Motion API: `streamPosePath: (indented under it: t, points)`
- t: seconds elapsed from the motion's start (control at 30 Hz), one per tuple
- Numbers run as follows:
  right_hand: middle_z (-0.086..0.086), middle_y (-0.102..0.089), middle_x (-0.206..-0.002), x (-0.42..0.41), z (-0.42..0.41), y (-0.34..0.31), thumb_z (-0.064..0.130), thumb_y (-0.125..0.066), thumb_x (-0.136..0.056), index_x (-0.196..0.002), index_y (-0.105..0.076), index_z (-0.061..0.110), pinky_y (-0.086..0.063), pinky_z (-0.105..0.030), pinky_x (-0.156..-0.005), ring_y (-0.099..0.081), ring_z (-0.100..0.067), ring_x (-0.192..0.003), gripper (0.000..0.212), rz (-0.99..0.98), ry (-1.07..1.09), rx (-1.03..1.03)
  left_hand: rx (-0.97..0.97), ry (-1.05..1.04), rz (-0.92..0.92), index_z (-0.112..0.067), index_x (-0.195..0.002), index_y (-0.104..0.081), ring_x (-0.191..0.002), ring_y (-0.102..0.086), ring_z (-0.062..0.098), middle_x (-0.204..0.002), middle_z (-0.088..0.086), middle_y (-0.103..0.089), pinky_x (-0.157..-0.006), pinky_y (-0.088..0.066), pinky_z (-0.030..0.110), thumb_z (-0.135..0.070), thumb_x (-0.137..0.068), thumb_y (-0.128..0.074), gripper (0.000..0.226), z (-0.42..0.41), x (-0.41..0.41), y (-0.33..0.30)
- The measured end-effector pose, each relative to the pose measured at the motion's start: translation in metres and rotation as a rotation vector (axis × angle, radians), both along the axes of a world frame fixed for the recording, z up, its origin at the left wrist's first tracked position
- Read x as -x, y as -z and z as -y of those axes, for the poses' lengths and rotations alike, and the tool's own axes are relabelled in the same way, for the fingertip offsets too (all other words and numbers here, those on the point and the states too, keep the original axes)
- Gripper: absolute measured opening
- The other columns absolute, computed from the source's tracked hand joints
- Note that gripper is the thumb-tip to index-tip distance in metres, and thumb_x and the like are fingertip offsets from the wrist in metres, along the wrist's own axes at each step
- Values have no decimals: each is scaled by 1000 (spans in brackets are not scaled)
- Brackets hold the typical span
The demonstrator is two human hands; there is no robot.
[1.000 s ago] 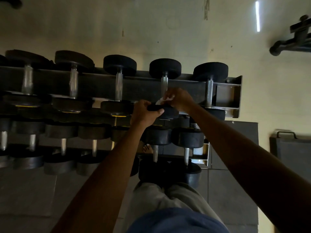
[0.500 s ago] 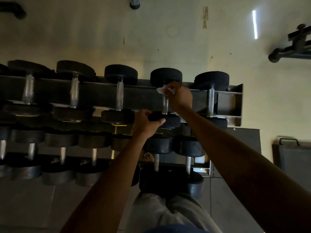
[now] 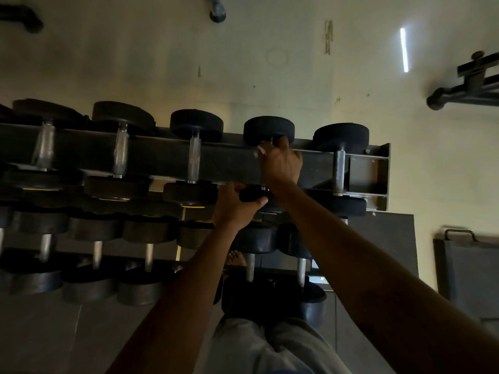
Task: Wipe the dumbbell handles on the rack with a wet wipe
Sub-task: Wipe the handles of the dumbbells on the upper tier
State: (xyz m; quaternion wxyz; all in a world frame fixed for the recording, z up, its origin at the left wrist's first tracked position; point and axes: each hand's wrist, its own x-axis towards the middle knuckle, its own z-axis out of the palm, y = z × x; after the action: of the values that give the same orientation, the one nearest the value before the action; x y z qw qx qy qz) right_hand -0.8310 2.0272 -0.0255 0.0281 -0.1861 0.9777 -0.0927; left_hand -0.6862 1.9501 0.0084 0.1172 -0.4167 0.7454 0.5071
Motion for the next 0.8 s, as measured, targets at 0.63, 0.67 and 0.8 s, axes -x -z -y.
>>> streamPosePath:
  t: [0.63, 0.67, 0.8]
  points:
    - [1, -72, -93, 13, -14, -3, 34, -64, -100, -99, -71, 18, -51, -28, -66, -66, -9, -75, 18, 737, 768, 902, 30, 9, -27, -28, -125, -57, -109, -57, 12, -135, -2, -57, -68, -38, 20, -49, -80, -91, 60, -4, -4, -6]
    - [-2, -72, -93, 19, -12, -3, 35, -65, -99, -96, -69, 17, -54, -30, -69, -65, -11, -73, 20, 814, 779, 889, 37, 16, -29, -27, -126, -58, -110, -58, 12, -136, -1, -57, -68, -37, 19, -49, -80, -91, 61, -3, -4, -7]
    - [-4, -63, -84, 33, -15, -8, 44, -64, -98, -98, -65, 14, -50, -28, -66, -53, -13, -65, 29, 1033, 828, 800, 37, 30, -35, -24, -131, -58, -110, -55, 11, -139, 1, -55, -67, -37, 19, -47, -83, -89, 61, -4, -4, -5]
